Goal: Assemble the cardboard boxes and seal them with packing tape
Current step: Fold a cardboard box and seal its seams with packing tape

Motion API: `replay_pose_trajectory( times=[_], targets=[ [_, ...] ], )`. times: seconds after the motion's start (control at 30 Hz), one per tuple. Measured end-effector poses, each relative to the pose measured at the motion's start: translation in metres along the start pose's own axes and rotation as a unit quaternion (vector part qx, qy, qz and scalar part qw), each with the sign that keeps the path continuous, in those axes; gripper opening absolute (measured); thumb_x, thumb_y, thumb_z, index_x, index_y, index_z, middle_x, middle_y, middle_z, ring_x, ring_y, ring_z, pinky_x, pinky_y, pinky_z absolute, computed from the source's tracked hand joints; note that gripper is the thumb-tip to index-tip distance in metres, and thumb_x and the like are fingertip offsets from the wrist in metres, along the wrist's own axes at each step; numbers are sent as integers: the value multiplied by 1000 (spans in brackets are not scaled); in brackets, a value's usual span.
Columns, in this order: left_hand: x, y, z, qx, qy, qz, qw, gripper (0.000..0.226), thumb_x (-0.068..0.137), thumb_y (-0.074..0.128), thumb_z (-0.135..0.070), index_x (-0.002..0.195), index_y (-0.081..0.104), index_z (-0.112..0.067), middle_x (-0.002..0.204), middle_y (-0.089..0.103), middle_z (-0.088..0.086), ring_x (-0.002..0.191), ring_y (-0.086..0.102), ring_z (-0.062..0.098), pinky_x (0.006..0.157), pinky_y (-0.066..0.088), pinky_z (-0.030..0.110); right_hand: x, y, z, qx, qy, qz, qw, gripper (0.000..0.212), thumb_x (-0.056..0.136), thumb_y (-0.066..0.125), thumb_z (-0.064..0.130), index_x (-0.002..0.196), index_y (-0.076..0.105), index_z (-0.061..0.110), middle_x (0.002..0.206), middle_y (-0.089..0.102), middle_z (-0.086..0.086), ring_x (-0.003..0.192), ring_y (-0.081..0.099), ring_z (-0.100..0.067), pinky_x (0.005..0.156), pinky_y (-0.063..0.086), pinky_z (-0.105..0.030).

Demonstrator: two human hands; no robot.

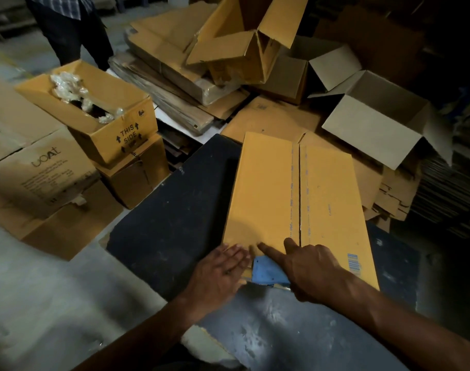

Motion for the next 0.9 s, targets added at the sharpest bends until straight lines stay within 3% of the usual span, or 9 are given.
replay_pose_trajectory(
  times=[0.07, 0.17, 0.33, 0.43, 0.7, 0.9],
  targets=[
    [-5, 10, 6, 4, 20, -17, 1000, 39, 95, 55, -15, 130, 73, -13, 136, 68, 4, 130, 63, 21, 121, 32, 38, -3, -2, 4, 21, -32, -10, 999, 109, 82, 82, 31, 157, 4, 41, 136, 35, -9, 100, 64, -35, 68, 44, -37],
    [-5, 11, 7, 8, 50, -61, 997, 38, 91, 60, -7, 126, 75, -12, 135, 69, 5, 128, 64, 21, 114, 43, 41, -8, 0, 12, 20, -72, 8, 997, 82, 90, 74, 31, 154, 23, 42, 138, 36, -10, 109, 58, -36, 83, 49, -43],
    [-3, 6, 7, 28, 60, -63, 996, 37, 90, 62, -6, 124, 75, -9, 135, 69, 8, 125, 66, 23, 109, 46, 42, -16, -6, 7, -8, -60, 59, 996, 83, 100, 61, 26, 161, 8, 48, 136, 40, -16, 108, 60, -37, 73, 39, -39],
    [-3, 7, 6, 44, 63, -65, 995, 39, 87, 66, -4, 125, 75, -8, 136, 68, 8, 126, 65, 24, 110, 45, 43, -18, -13, -1, -17, -59, 73, 995, 80, 100, 61, 27, 160, 14, 50, 138, 38, -15, 107, 62, -35, 72, 37, -38],
    [-7, 15, 6, 13, 33, -38, 999, 59, 73, 91, -8, 129, 72, -10, 141, 65, 6, 130, 63, 21, 115, 43, 40, -28, -1, -28, -8, -69, 112, 991, 89, 95, 66, 19, 157, 16, 57, 131, 53, -9, 114, 61, -33, 72, 40, -39],
    [-10, 17, 6, 30, 32, -26, 999, 74, 73, 93, -8, 140, 60, -10, 143, 63, 7, 132, 60, 22, 118, 39, 39, -55, 23, -65, -5, -48, 136, 990, 85, 95, 67, 24, 156, 18, 58, 130, 53, -7, 114, 61, -32, 74, 46, -38]
  ],
)
Point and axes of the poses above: each hand's wrist, its own x-axis towards the middle knuckle, its own y-axis out of the palm, z = x × y, the point moved 5 cm from there along x, towards the middle knuckle
